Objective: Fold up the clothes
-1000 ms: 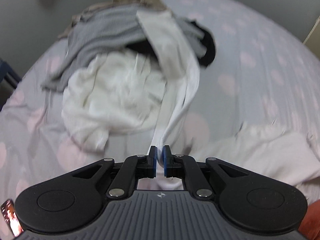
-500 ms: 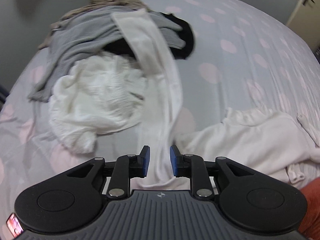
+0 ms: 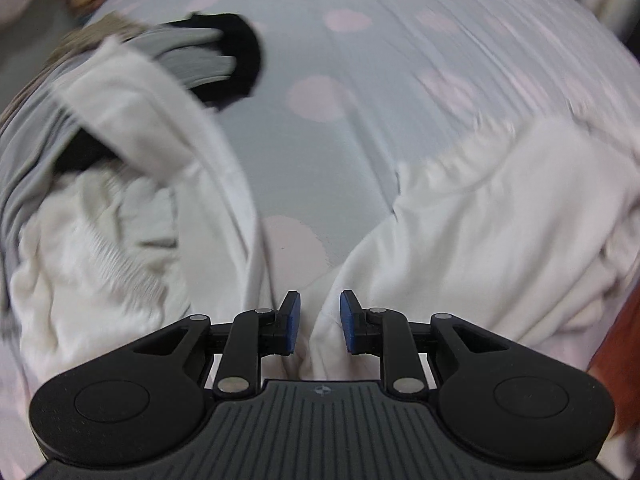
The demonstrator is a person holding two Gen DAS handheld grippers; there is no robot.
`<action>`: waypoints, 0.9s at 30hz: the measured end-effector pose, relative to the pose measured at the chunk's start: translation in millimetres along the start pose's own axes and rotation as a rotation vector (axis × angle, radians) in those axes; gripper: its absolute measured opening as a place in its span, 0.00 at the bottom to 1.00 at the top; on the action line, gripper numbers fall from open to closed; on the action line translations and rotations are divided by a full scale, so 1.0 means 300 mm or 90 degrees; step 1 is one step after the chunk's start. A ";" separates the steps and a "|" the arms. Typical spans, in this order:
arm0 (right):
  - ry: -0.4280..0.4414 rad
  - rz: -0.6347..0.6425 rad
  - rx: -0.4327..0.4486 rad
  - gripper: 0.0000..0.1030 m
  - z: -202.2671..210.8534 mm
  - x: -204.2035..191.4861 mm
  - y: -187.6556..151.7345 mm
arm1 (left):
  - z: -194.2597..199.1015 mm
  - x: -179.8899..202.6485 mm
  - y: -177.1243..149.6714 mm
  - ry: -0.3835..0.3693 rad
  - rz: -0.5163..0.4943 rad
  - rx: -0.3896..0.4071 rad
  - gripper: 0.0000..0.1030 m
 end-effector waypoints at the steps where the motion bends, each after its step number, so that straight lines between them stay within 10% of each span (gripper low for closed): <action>1: 0.012 0.005 -0.003 0.48 -0.011 -0.022 0.002 | -0.013 0.004 -0.008 -0.003 -0.022 -0.007 0.19; 27: 0.218 0.167 -0.108 0.54 -0.544 -0.303 0.054 | -0.066 0.081 -0.057 -0.041 -0.072 -0.073 0.06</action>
Point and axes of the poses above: each gripper's, at about its wrist camera, not at the fingertips, and z roughly against the way its jaws point, x to its right, y to its top, the point moved 7 cm from there along -z, roughly the way its jaws point, and after that the axes turned 13 degrees about x, right-handed, at the moved point
